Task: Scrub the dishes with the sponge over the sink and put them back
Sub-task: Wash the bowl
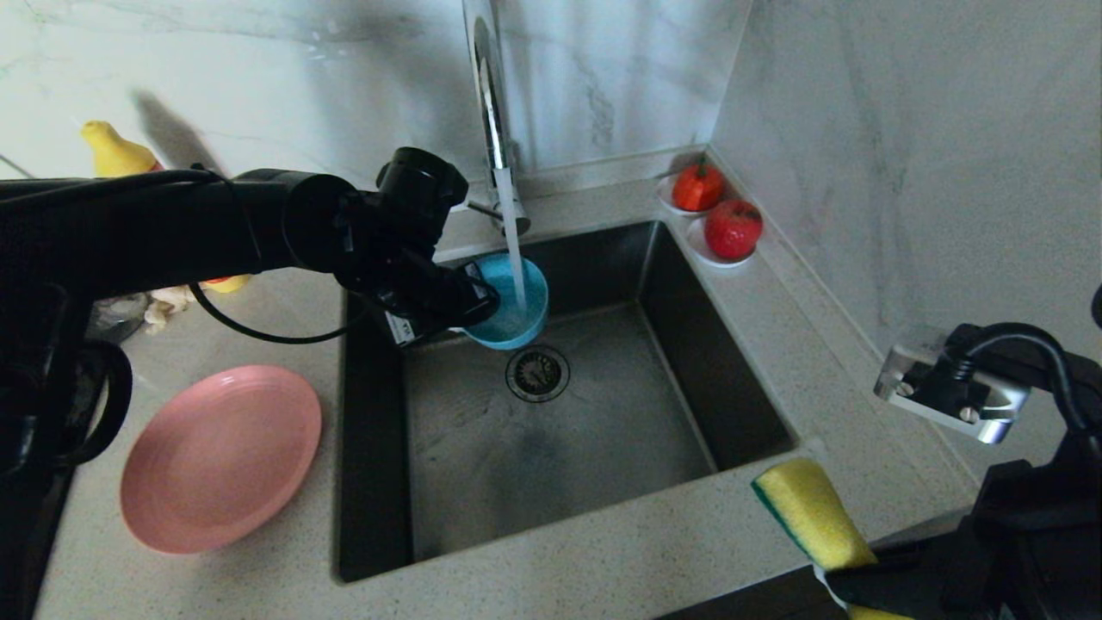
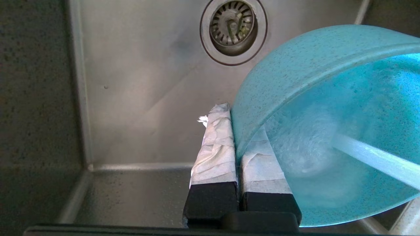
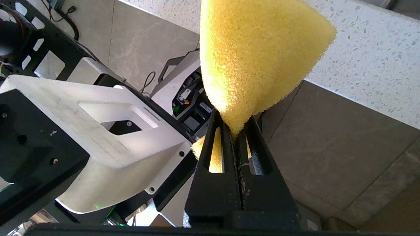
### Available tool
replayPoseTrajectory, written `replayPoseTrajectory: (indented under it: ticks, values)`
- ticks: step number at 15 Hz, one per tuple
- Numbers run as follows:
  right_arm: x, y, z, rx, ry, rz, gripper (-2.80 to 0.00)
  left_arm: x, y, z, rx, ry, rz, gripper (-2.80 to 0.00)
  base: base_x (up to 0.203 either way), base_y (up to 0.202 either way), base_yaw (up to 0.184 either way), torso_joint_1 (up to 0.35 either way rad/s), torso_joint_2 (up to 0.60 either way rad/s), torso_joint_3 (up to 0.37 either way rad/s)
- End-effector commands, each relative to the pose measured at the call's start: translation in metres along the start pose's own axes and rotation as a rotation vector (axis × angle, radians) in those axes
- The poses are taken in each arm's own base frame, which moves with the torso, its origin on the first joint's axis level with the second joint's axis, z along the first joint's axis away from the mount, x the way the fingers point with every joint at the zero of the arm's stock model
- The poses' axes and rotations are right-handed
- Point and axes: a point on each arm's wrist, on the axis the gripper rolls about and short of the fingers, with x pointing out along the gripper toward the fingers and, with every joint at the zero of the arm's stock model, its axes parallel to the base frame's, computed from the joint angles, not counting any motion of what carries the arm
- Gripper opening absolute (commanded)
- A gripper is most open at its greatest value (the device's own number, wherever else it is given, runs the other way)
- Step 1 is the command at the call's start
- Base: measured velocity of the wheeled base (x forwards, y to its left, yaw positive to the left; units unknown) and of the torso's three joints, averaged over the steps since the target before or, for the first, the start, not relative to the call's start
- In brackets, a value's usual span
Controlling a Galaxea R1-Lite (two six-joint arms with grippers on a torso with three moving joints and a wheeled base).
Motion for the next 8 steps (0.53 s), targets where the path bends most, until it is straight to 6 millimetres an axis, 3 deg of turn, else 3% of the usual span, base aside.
replayPoseTrajectory:
  ticks: [1,5,8]
  values:
    - [0.0,0.0,0.0,0.001,0.005,-0.002,-2.8,0.003,-0.002,-0.003,0.001,0.005,0.0,-2.8,0.0,0.0,0.0,0.0,0.0,0.0]
    - [0.001,0.0,-0.001,0.001,0.007,-0.001,-2.8,0.014,-0.004,-0.008,0.007,-0.005,0.028,-2.8,0.0,0.0,0.0,0.0,0.0,0.0]
    - [0.001,0.0,-0.001,0.001,0.01,0.008,-2.8,0.009,-0.005,-0.007,0.005,-0.01,0.022,-2.8,0.0,0.0,0.0,0.0,0.0,0.0]
